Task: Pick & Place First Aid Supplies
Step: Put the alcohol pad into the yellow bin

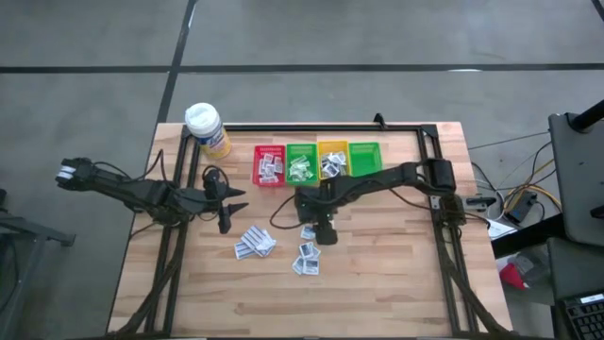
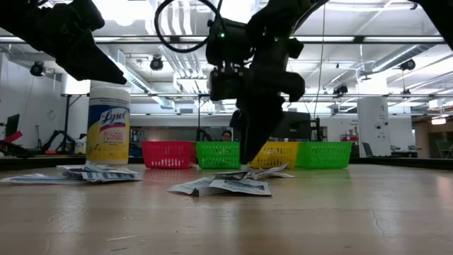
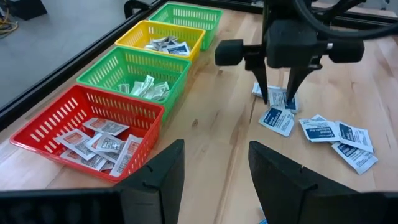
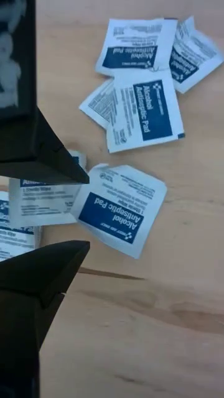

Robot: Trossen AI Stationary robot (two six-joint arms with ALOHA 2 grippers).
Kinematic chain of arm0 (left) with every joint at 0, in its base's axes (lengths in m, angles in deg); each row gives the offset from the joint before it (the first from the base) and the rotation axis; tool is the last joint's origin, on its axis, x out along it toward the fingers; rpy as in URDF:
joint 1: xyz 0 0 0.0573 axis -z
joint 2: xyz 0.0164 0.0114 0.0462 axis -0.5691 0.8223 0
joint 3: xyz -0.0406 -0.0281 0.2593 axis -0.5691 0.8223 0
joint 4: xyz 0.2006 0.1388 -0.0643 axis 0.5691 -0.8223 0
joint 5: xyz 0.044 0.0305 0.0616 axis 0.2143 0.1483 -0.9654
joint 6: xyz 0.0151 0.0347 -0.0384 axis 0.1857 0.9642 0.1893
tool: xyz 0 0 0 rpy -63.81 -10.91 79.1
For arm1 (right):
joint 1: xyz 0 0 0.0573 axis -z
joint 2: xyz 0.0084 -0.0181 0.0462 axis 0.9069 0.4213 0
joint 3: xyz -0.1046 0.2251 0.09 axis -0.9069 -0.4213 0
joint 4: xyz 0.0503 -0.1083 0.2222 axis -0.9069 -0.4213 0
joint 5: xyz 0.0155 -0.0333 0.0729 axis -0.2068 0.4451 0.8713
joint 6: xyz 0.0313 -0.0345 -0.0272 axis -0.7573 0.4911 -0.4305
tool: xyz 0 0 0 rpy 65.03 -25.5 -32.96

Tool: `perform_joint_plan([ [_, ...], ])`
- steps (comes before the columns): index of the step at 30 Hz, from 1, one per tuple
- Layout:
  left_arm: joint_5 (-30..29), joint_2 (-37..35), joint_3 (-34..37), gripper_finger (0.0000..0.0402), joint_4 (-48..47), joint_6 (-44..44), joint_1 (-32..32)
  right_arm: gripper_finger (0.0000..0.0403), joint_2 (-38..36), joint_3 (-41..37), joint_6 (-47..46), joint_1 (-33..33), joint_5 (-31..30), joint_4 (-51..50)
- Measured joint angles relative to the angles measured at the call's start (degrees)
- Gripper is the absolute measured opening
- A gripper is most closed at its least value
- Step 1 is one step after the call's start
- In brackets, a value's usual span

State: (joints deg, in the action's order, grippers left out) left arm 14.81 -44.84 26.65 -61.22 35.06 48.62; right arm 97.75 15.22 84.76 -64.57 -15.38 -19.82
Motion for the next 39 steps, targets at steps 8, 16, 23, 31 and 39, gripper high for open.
perform_joint_plan([
  [8,0.0,0.1,0.0,0.0172,0.0,0.0,0.0,0.0146,3.8,1.3,-1.7,-0.2,-1.4,0.4],
  [16,0.0,0.3,0.0,0.0172,0.2,-1.1,0.0,0.0114,5.8,2.6,-2.6,-1.1,-2.2,-0.5],
  [23,0.0,0.3,0.0,0.0172,0.2,-1.3,0.0,0.0056,5.8,2.8,-2.4,-1.0,-3.2,-0.6],
  [31,0.0,0.3,0.0,0.0172,0.2,-1.4,0.0,0.0009,5.6,2.7,-3.3,-0.9,-3.2,-0.6],
  [39,0.0,0.3,0.0,0.0172,0.3,-1.5,0.0,0.0008,2.7,5.2,-4.5,-0.3,-1.3,-2.4],
])
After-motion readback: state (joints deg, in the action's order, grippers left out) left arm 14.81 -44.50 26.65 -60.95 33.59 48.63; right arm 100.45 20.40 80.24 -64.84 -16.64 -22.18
